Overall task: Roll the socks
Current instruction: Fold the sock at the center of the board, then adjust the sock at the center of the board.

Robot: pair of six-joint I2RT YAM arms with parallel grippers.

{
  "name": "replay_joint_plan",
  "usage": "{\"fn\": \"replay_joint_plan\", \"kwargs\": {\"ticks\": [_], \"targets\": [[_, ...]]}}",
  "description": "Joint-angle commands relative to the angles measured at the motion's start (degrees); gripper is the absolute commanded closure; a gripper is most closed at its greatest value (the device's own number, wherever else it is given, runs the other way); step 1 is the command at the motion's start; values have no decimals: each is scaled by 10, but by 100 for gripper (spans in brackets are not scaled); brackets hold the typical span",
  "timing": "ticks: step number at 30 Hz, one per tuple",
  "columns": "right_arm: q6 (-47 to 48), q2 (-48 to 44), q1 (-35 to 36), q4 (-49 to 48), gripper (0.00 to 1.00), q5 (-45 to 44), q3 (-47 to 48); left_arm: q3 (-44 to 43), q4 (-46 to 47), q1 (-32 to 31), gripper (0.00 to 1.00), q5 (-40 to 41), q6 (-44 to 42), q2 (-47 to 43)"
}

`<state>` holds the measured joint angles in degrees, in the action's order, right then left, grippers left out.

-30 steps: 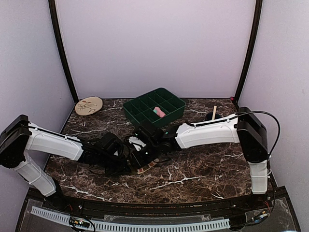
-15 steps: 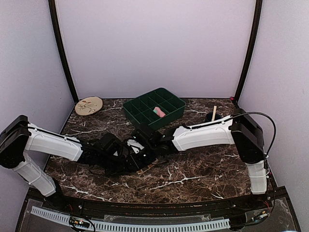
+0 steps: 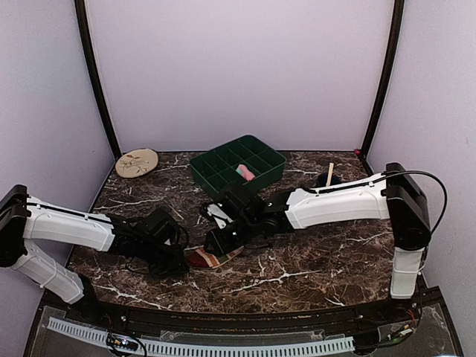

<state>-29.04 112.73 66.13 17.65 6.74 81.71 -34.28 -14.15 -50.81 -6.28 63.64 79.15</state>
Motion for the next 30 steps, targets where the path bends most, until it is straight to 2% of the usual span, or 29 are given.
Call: {"fn": "replay_joint_plan", "kwargs": {"ticks": [1, 10, 12, 19, 25, 30], "targets": [[13, -22, 2, 1, 59, -77, -11, -7, -32, -4, 76, 11, -6, -5], [62, 14, -8, 60, 53, -191, -5, -21, -31, -6, 76, 10, -13, 7], [69, 19, -9, 67, 50, -208, -4, -23, -31, -6, 76, 10, -15, 8], [87, 41, -14, 83, 47, -232, 4, -24, -29, -6, 76, 7, -18, 11], [98, 51, -20, 81, 49, -230, 7, -24, -29, -7, 76, 7, -18, 13], [106, 58, -24, 80, 56, -232, 8, -24, -29, -7, 76, 7, -18, 13]]}}
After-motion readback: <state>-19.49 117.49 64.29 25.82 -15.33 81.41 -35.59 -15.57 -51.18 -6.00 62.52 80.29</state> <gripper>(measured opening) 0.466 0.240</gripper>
